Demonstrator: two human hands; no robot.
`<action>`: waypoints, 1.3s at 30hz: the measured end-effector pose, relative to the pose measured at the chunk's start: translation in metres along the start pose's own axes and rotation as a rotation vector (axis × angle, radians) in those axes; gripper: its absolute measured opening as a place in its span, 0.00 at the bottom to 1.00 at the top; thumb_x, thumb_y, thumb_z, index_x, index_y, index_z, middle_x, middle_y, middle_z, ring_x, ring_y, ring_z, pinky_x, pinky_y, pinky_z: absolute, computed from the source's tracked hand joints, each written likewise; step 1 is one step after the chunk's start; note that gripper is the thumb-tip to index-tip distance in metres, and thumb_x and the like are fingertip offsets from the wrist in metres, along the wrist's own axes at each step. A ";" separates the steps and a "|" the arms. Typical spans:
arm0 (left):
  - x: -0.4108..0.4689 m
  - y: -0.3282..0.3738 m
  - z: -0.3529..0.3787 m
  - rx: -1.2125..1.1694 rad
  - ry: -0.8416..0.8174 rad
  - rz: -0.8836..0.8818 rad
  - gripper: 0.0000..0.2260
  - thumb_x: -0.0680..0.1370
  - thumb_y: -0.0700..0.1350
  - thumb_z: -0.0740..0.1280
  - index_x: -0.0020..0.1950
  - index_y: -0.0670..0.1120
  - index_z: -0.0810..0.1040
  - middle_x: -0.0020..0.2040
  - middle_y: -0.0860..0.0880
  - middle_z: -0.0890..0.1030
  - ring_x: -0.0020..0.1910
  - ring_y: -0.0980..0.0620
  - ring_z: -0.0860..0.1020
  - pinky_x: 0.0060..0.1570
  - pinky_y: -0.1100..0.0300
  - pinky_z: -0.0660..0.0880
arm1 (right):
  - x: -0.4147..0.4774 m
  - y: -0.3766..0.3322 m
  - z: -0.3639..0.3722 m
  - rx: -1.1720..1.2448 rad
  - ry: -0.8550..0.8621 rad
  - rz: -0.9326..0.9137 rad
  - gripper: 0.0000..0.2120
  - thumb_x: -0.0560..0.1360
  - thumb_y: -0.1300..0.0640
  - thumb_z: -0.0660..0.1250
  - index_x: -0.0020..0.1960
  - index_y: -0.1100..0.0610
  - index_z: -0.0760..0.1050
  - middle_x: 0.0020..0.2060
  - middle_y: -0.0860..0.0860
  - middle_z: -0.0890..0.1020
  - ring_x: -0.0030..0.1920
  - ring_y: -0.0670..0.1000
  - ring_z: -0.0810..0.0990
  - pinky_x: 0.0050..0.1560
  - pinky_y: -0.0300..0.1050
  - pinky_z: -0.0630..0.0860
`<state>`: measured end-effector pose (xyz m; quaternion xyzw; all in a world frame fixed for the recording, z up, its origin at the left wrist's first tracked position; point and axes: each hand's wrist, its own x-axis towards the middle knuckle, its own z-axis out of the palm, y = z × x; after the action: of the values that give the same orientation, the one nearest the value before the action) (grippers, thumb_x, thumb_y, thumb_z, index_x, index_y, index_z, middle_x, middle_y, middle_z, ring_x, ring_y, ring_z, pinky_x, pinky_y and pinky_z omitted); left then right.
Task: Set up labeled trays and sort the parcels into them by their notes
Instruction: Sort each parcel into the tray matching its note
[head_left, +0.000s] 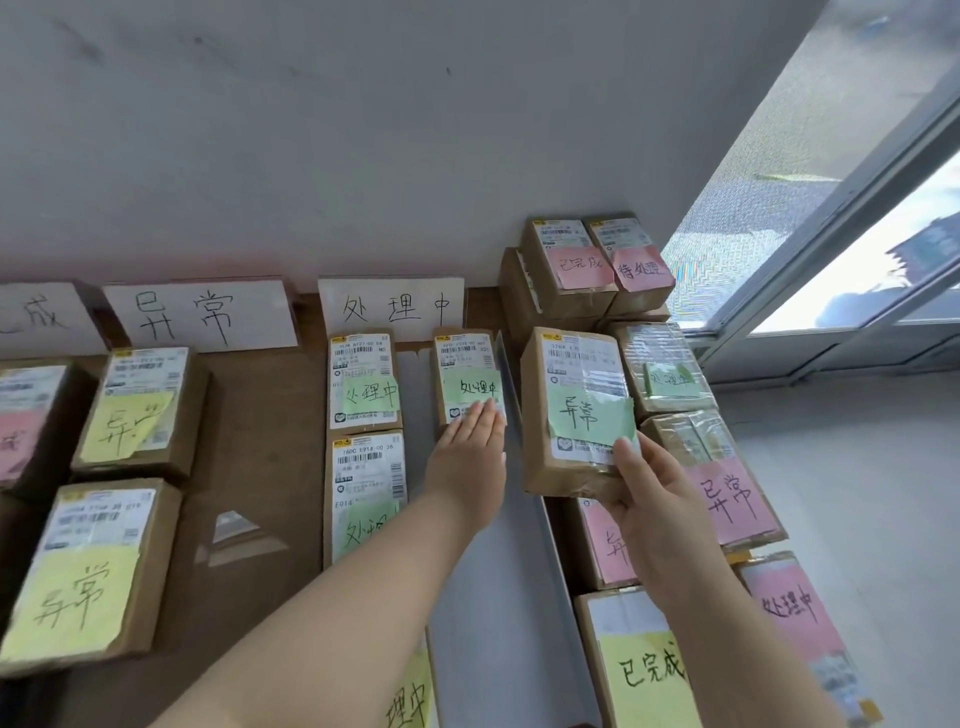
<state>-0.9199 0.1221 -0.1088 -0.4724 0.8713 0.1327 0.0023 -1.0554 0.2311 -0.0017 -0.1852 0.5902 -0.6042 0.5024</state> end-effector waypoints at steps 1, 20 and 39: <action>-0.001 -0.001 -0.002 -0.007 0.001 0.001 0.25 0.83 0.46 0.48 0.79 0.43 0.45 0.79 0.47 0.46 0.78 0.50 0.43 0.75 0.55 0.41 | 0.000 0.001 0.000 -0.006 0.008 -0.009 0.27 0.69 0.53 0.66 0.67 0.60 0.70 0.53 0.56 0.83 0.53 0.52 0.83 0.48 0.40 0.80; -0.213 0.056 -0.074 -0.159 0.183 -0.198 0.26 0.83 0.48 0.52 0.79 0.48 0.45 0.79 0.53 0.47 0.77 0.57 0.42 0.71 0.65 0.37 | -0.096 0.039 -0.011 -0.365 -0.256 -0.091 0.21 0.77 0.49 0.66 0.69 0.51 0.69 0.55 0.46 0.83 0.56 0.45 0.81 0.61 0.51 0.76; -0.373 0.109 -0.060 -0.165 0.205 -0.520 0.32 0.82 0.56 0.55 0.79 0.49 0.42 0.79 0.53 0.46 0.77 0.57 0.45 0.73 0.61 0.51 | -0.230 0.078 -0.039 -0.598 -0.555 -0.073 0.23 0.79 0.47 0.59 0.72 0.42 0.57 0.54 0.32 0.72 0.54 0.37 0.73 0.43 0.27 0.69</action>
<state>-0.7958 0.4714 0.0227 -0.6895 0.7030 0.1494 -0.0904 -0.9588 0.4578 0.0036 -0.4998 0.5749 -0.3503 0.5450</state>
